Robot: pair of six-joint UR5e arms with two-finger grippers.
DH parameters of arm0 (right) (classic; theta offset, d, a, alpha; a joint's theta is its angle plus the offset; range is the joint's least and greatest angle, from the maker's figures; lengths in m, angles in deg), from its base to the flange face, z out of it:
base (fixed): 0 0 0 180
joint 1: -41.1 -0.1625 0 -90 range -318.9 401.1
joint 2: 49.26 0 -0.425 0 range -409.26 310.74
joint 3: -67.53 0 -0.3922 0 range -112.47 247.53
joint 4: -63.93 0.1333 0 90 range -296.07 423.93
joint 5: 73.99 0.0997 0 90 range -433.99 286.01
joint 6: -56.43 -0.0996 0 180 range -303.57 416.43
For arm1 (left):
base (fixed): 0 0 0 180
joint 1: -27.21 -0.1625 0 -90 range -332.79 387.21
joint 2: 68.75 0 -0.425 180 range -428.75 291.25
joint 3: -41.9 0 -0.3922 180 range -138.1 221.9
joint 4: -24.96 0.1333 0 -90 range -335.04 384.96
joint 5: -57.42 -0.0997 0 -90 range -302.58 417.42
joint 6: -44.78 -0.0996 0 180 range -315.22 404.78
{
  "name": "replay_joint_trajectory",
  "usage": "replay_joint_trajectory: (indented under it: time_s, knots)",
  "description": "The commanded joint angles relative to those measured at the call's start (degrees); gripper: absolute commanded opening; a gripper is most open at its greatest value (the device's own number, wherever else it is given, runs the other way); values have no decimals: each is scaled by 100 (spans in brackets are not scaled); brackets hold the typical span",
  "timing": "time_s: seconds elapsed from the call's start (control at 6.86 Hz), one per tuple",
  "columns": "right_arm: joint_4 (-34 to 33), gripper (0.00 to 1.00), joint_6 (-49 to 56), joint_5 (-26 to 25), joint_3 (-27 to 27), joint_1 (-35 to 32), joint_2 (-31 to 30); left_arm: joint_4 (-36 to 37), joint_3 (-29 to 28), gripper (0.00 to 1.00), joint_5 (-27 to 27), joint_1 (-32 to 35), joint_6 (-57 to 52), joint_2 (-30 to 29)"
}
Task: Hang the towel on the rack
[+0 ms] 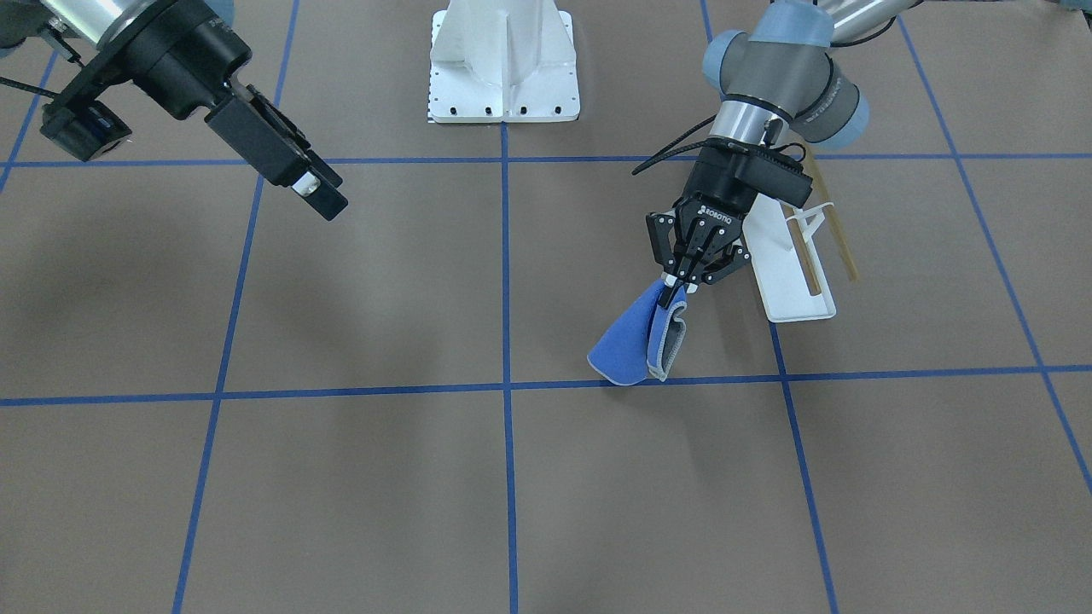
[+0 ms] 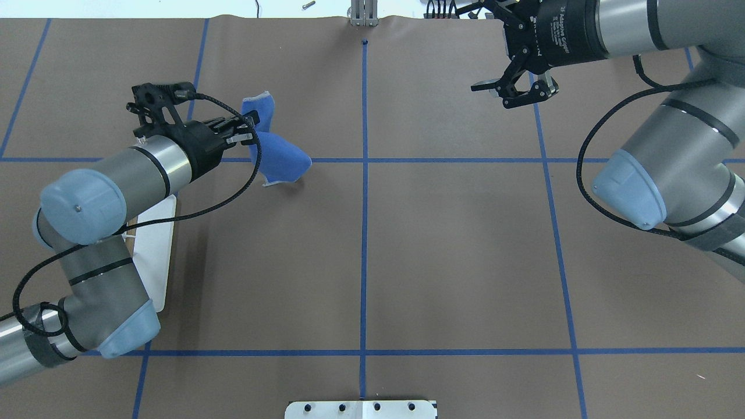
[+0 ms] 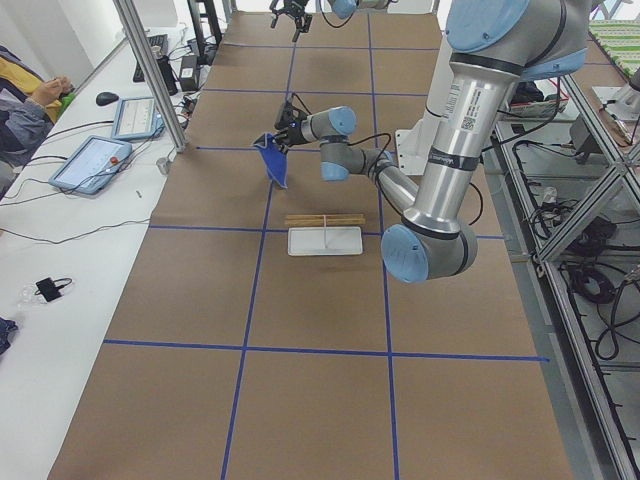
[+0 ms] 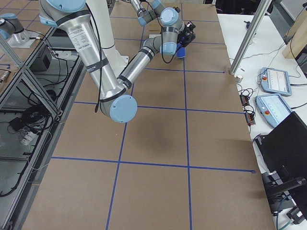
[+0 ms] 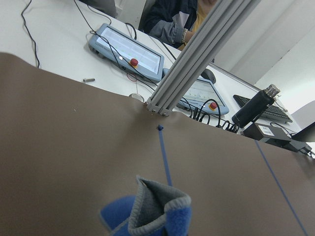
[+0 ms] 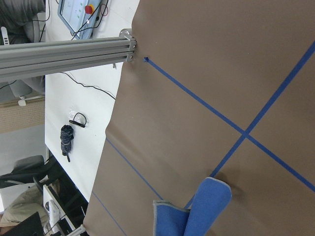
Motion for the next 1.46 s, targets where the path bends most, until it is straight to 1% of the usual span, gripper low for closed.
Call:
replay_joint_trajectory:
  time_s: [0.0, 0.15, 0.29, 0.44, 0.58, 0.73, 0.87, 1.02, 1.17, 1.31]
  knots:
    - [10, 100, 327, -12, 5, 37, -103, -26, 587, 0, -416, -280, -149, 415]
    - [10, 100, 335, -64, 5, 54, -147, -217, 1070, 0, -451, -280, -52, 1228]
    - [2, 100, 327, -222, 13, 133, -147, -794, 1075, 0, -791, -480, -51, 1775]
    - [2, 100, 326, -397, 40, 203, -147, -869, 1066, 0, -1499, -700, -34, 1929]
    - [-7, 100, 326, -408, 40, 212, -147, -878, 1040, 0, -1820, -859, 323, 2182]
    - [-7, 100, 326, -512, 49, 230, -138, -1209, 979, 0, -2258, -1234, 762, 2481]
    - [-7, 100, 326, -618, 57, 247, -138, -1500, 857, 0, -2723, -1612, 792, 2510]
    - [-16, 100, 335, -627, 49, 239, -147, -1851, 786, 0, -2833, -1668, 801, 2658]
    - [-33, 100, 335, -636, 66, 213, -147, -2420, 794, 0, -2825, -1669, 793, 3182]
    - [-42, 100, 335, -758, 75, 195, -173, -2686, 794, 0, -2834, -1669, 740, 3361]
